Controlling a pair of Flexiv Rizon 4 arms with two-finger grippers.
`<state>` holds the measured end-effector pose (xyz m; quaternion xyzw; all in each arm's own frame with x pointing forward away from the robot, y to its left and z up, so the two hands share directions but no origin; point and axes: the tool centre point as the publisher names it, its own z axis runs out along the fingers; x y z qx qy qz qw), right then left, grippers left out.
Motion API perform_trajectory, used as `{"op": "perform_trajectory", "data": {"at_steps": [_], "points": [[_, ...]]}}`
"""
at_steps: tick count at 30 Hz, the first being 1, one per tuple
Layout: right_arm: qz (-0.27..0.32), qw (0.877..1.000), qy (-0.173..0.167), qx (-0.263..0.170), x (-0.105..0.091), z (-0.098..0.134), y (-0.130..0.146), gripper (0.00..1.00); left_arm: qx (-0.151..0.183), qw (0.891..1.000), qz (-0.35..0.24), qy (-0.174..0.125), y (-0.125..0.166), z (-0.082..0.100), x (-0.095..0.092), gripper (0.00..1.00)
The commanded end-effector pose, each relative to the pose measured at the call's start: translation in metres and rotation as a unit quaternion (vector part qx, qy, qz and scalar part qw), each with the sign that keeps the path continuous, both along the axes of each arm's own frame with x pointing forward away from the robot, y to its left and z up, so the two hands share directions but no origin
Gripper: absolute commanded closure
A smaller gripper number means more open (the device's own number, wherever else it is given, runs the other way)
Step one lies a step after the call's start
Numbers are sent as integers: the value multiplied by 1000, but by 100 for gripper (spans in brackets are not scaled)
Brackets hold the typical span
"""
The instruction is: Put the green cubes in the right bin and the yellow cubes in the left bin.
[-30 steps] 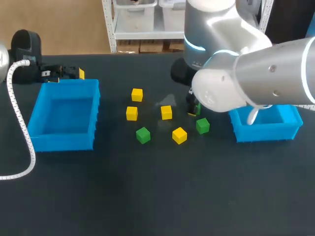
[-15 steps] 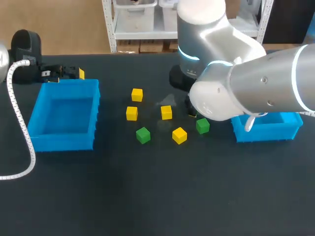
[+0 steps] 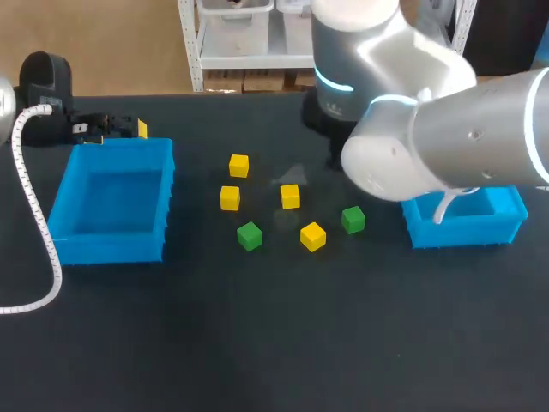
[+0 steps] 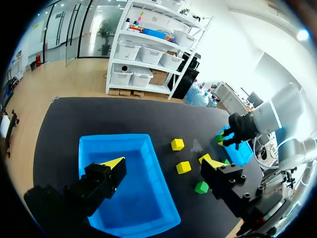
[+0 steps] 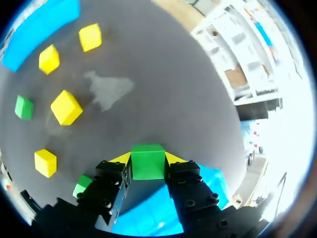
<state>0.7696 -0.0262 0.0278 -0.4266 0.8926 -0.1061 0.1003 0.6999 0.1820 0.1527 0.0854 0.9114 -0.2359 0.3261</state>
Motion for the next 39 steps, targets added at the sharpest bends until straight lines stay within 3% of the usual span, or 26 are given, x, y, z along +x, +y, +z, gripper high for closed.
{"op": "perform_trajectory", "data": {"at_steps": [1, 7, 13, 18, 25, 31, 32, 33, 34, 39], "points": [[-34, 998, -43, 21, -13, 39, -23, 100, -5, 1000, -3, -3, 2, -2, 0, 0], [-107, 989, -88, 55, -13, 84, -56, 100, -5, 1000, -3, -3, 2, -2, 0, 0], [-171, 978, -98, 67, -21, 95, -94, 100, -5, 1000, -3, -3, 2, -2, 0, 0], [-216, 970, -78, 81, -30, 75, -116, 100, -5, 1000, -3, -3, 2, -2, 0, 0], [-287, 952, -33, 102, -38, 31, -137, 100, -5, 1000, -3, -3, 2, -2, 0, 0], [-292, 951, -9, 100, -39, 15, -140, 100, -5, 1000, -3, -3, 2, -2, 0, 0], [-292, 951, -7, 97, -39, 15, -140, 81, -5, 1000, -3, -3, 2, -2, 0, 0], [-291, 952, -5, 94, -38, 16, -140, 55, -5, 1000, -3, -3, 2, -2, 0, 0], [-288, 953, -5, 92, -37, 18, -139, 0, -5, 1000, -3, -3, 2, -2, 0, 0], [-278, 959, -17, 61, -35, 39, -133, 0, -5, 1000, -3, -3, 2, -2, 0, 0]]}}
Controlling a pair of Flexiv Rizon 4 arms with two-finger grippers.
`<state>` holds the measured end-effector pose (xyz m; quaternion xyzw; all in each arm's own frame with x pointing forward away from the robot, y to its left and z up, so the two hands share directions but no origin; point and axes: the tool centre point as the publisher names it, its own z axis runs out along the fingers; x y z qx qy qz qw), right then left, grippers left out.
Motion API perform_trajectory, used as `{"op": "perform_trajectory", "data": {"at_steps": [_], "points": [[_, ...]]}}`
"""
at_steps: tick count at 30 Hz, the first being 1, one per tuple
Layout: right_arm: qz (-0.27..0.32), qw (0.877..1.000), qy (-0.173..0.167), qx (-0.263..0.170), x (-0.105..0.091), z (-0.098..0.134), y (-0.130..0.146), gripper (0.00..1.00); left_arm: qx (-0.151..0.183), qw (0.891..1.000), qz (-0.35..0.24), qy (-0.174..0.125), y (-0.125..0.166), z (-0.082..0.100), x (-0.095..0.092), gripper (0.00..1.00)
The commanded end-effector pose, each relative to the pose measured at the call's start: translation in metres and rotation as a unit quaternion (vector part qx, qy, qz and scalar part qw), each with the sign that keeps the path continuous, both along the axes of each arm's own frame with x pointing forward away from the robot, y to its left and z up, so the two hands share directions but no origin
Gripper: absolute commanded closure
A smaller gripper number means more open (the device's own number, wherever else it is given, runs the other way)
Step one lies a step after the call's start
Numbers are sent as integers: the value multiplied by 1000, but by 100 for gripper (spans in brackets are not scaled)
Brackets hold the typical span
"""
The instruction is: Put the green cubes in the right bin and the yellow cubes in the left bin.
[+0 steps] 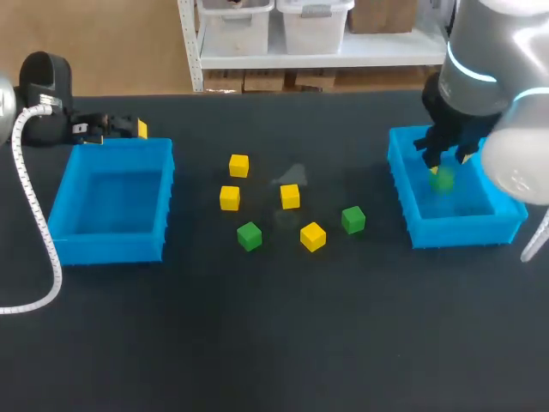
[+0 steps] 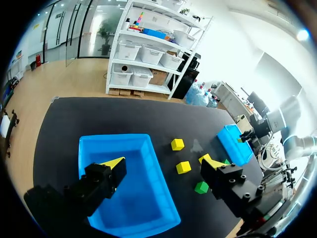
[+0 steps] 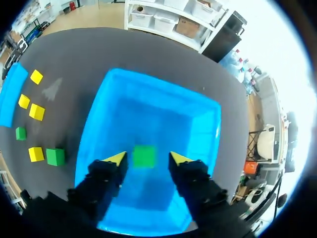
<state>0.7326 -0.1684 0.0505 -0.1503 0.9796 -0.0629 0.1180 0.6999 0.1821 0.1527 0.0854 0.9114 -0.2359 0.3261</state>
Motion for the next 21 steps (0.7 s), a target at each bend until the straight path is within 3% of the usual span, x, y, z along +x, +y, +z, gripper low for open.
{"op": "perform_trajectory", "data": {"at_steps": [1, 10, 21], "points": [[2, 1000, 5, -22, 2, 22, 12, 0, -5, 1000, -3, -3, 2, -2, 0, 0], [21, 1000, -1, -19, -11, 66, 57, 0, -5, 1000, -3, -3, 2, -2, 0, 0], [55, 998, 26, 1, -45, 61, 117, 0, -5, 1000, -3, -3, 2, -2, 0, 0]]}}
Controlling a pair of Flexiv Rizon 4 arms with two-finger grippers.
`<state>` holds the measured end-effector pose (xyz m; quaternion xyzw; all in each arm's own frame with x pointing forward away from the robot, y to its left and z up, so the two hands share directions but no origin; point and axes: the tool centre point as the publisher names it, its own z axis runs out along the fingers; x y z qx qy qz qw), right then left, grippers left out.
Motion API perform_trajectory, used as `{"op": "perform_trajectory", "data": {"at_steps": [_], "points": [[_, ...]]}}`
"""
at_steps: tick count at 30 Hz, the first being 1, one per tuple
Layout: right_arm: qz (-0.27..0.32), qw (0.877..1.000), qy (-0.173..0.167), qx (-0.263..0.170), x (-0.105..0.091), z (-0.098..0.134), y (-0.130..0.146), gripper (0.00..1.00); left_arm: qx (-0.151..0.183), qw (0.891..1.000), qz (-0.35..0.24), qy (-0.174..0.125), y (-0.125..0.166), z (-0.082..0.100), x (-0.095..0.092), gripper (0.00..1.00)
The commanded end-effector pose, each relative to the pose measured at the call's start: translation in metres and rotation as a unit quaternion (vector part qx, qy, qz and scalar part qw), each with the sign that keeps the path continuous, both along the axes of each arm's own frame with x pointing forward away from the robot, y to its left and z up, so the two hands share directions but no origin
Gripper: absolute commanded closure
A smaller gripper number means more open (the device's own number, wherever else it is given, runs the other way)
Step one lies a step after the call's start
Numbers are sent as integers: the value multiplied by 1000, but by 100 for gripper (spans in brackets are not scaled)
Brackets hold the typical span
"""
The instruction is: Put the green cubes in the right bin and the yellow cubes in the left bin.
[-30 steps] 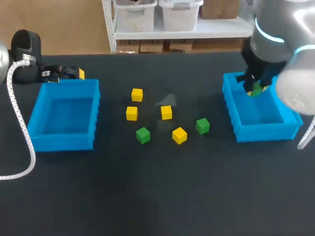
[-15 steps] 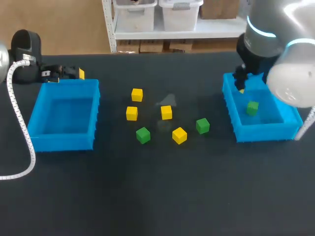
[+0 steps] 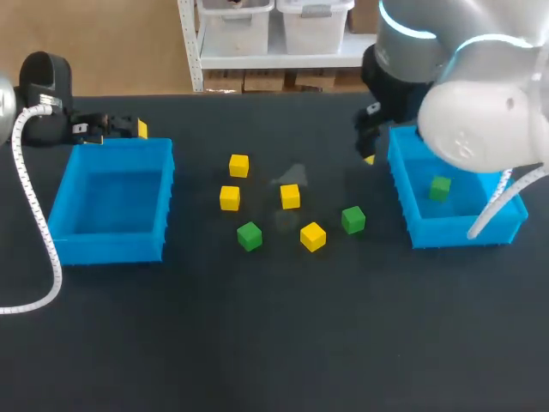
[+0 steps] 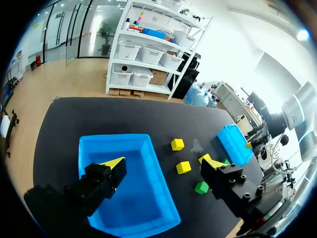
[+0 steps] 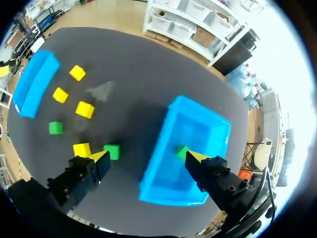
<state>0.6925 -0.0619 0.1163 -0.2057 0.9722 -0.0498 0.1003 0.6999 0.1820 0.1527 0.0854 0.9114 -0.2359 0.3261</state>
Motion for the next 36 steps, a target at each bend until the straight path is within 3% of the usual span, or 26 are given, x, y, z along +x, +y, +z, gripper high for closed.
{"op": "perform_trajectory", "data": {"at_steps": [1, 5, 11, 18, 27, 28, 29, 30, 32, 36], "points": [[-5, 1000, 9, -1, -7, -8, 14, 0, -5, 1000, -3, -3, 2, -2, 0, 0], [1, 999, 33, 9, -17, -30, 28, 0, -5, 1000, -3, -3, 2, -2, 0, 0], [12, 999, 37, 6, -27, -65, 44, 0, -5, 1000, -3, -3, 2, -2, 0, 0], [5, 999, 42, -10, -25, -102, 44, 0, -5, 1000, -3, -3, 2, -2, 0, 0], [0, 998, 57, -11, -32, -123, 42, 0, -5, 1000, -3, -3, 2, -2, 0, 0], [-2, 998, 59, -10, -32, -125, 41, 15, -5, 1000, -3, -3, 2, -2, 0, 0], [-3, 998, 59, -9, -32, -126, 41, 38, -5, 1000, -3, -3, 2, -2, 0, 0], [-5, 998, 60, -9, -32, -127, 40, 69, -5, 1000, -3, -3, 2, -2, 0, 0], [-6, 998, 60, -9, -32, -129, 40, 100, -5, 1000, -3, -3, 2, -2, 0, 0], [-10, 998, 57, -10, -30, -130, 37, 100, -5, 1000, -3, -3, 2, -2, 0, 0]]}}
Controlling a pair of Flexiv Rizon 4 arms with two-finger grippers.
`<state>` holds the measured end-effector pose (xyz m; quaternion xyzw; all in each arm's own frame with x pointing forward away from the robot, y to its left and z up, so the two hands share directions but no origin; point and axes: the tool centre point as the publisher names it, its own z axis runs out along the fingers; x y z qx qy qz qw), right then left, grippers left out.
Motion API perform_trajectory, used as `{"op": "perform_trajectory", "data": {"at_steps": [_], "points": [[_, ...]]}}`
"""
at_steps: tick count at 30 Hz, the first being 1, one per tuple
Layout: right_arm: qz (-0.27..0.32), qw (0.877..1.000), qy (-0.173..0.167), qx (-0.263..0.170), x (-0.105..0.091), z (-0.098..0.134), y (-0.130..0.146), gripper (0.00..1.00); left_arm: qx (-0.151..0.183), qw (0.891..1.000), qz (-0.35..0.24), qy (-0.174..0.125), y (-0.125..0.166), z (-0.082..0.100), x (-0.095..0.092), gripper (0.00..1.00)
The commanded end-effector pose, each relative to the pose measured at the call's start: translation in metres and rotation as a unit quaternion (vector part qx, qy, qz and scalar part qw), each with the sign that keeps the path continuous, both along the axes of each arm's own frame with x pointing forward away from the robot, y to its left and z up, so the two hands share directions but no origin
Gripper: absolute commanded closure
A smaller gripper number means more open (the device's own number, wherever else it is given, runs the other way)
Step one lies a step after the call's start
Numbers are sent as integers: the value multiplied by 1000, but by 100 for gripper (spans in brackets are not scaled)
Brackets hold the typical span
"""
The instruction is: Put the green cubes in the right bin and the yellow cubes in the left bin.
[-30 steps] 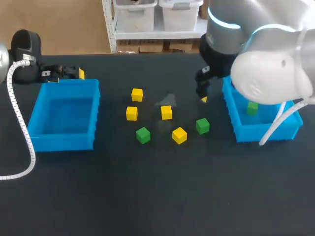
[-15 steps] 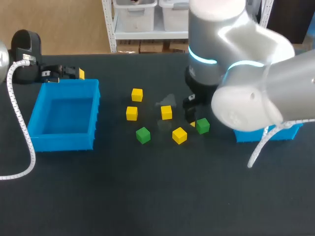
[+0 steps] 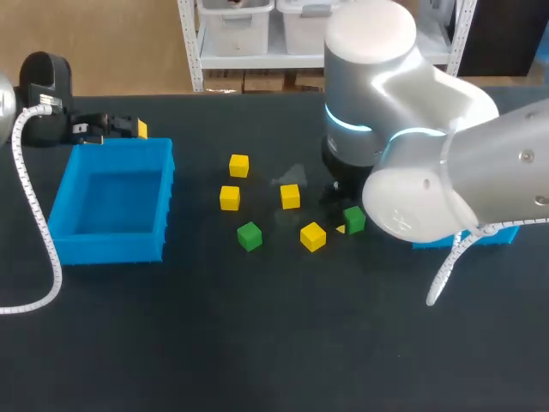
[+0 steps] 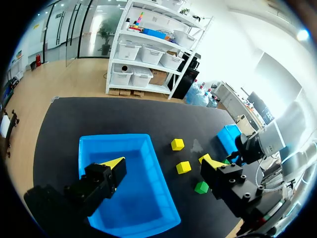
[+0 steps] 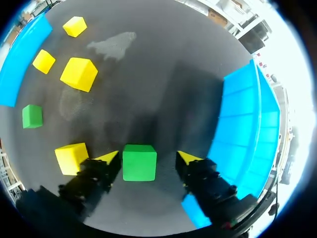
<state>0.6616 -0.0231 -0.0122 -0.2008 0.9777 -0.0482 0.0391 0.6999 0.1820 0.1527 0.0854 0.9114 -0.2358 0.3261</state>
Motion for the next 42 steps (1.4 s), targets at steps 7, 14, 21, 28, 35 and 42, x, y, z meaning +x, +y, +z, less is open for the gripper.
{"op": "perform_trajectory", "data": {"at_steps": [7, 14, 21, 28, 35, 42], "points": [[0, 1000, -12, 2, 7, 6, -2, 100, -5, 1000, -3, -3, 2, -2, 0, 0], [-4, 998, -66, 5, 27, 56, -12, 100, -5, 1000, -3, -3, 2, -2, 0, 0], [-31, 993, -116, 4, 44, 109, -43, 100, -5, 1000, -3, -3, 2, -2, 0, 0], [-92, 987, -131, -11, 57, 123, -93, 100, -5, 1000, -3, -3, 2, -2, 0, 0], [-145, 984, -102, -20, 59, 97, -131, 100, -5, 1000, -3, -3, 2, -2, 0, 0], [-157, 985, -66, -21, 56, 67, -136, 98, -5, 1000, -3, -3, 2, -2, 0, 0]]}}
